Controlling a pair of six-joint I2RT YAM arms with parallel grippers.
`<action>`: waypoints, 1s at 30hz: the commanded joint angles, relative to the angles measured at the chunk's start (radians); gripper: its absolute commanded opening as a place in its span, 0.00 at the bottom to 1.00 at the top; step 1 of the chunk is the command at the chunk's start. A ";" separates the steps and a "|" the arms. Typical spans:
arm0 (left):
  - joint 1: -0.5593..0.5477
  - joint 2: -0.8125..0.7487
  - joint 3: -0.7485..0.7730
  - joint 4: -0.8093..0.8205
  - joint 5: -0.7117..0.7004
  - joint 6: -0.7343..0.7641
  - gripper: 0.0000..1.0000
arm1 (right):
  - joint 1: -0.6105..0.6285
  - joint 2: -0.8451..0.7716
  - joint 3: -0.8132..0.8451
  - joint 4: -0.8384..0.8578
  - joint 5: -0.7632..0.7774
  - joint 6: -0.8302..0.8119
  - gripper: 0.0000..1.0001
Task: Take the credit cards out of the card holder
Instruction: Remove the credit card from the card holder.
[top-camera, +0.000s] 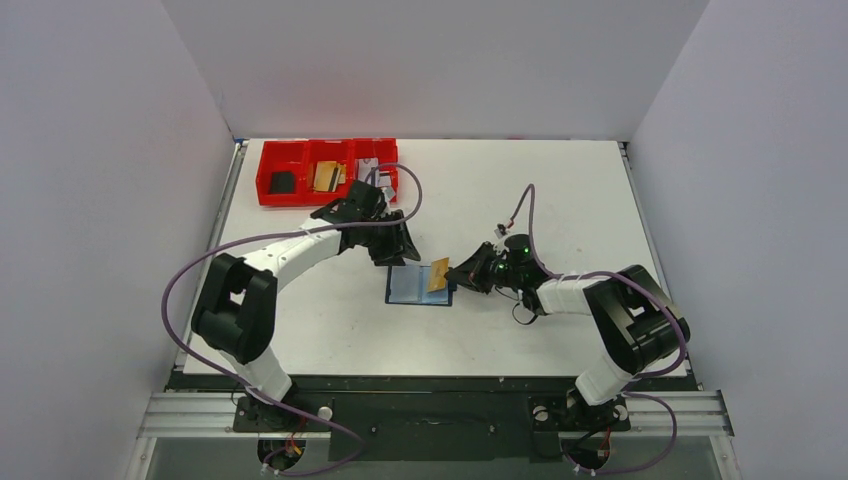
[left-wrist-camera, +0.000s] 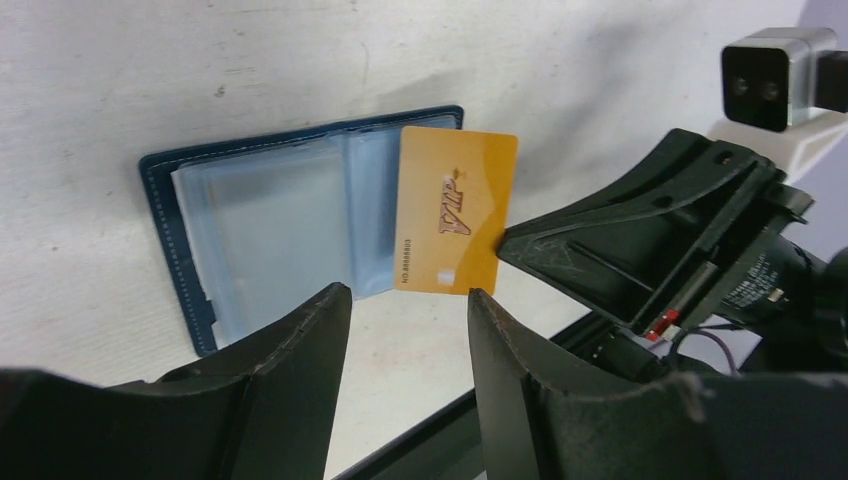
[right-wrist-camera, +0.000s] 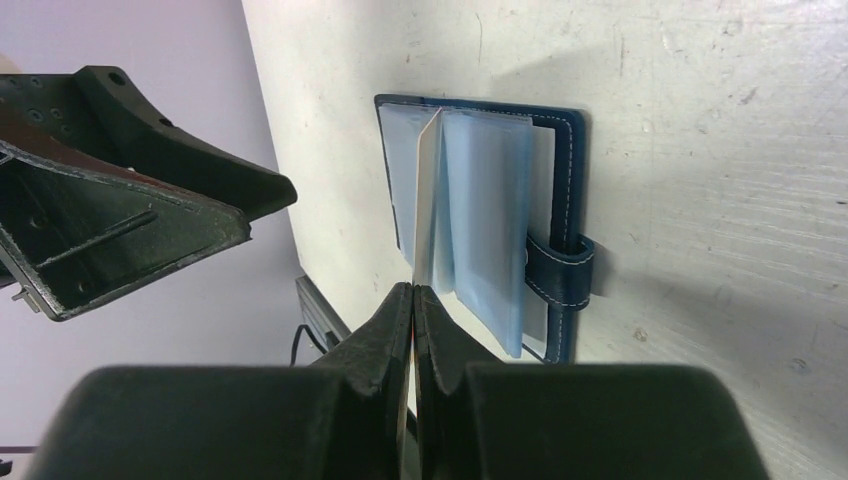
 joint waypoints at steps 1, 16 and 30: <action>0.024 0.015 -0.024 0.134 0.148 -0.051 0.45 | -0.010 -0.029 0.038 0.053 -0.028 0.012 0.00; 0.062 0.047 -0.127 0.388 0.332 -0.189 0.54 | -0.035 -0.101 0.038 0.104 -0.065 0.096 0.00; 0.072 0.058 -0.183 0.644 0.436 -0.355 0.57 | -0.036 -0.124 0.041 0.180 -0.085 0.177 0.00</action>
